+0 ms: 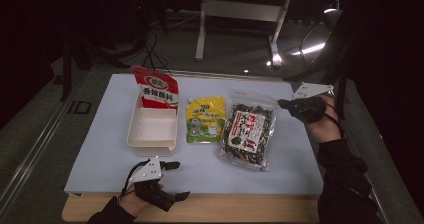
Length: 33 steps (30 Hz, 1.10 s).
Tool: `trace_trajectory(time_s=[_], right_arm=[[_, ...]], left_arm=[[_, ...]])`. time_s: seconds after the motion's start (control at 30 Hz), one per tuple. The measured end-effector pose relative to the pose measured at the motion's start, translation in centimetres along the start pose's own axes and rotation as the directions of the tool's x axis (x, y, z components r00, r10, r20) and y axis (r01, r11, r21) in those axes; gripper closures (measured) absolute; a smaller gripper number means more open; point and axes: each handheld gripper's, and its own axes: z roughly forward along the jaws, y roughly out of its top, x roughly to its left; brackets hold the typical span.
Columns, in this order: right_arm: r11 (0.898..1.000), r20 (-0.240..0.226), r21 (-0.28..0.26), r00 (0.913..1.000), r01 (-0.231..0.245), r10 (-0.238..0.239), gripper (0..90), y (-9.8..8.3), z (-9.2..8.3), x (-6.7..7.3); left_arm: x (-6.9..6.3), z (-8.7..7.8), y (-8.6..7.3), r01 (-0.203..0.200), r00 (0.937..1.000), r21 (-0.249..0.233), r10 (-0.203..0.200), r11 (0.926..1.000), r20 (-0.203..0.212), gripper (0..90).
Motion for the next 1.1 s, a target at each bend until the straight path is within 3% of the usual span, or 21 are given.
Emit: trace_trajectory(time_s=[0.07,0.2,0.47,0.63,0.97,1.1], right_arm=[[0.999,-0.029,-0.031,0.9990,0.032,-0.033,90.0,0.8,-0.8,1.4],[0.996,-0.070,-0.072,0.9961,0.048,-0.053,90.0,1.1,-1.9,2.8],[0.993,-0.115,-0.109,0.9915,0.049,-0.062,90.0,0.2,-4.4,4.1],[0.993,-0.141,-0.113,0.9882,0.043,-0.059,90.0,-0.9,-5.7,4.6],[0.991,-0.161,-0.116,0.9830,0.070,-0.089,90.0,-2.0,-8.1,6.7],[0.988,-0.160,-0.118,0.9801,0.099,-0.117,90.0,-1.8,-8.7,7.5]], left_arm=[[-0.1,0.0,0.3,-0.004,1.0000,0.002,0.004,1.0000,-0.003,3.5],[-0.1,0.1,0.9,-0.010,0.9998,0.009,0.010,0.9999,-0.019,3.5],[0.2,0.3,2.7,0.017,0.9982,0.011,-0.016,0.9998,-0.058,3.5],[0.3,1.0,4.5,-0.011,0.9978,0.031,0.012,0.9995,-0.064,3.5],[0.8,4.1,8.3,-0.085,0.9953,0.072,0.088,0.9938,-0.040,3.5],[1.9,5.4,9.5,-0.078,0.9967,0.066,0.080,0.9948,-0.017,3.5]])
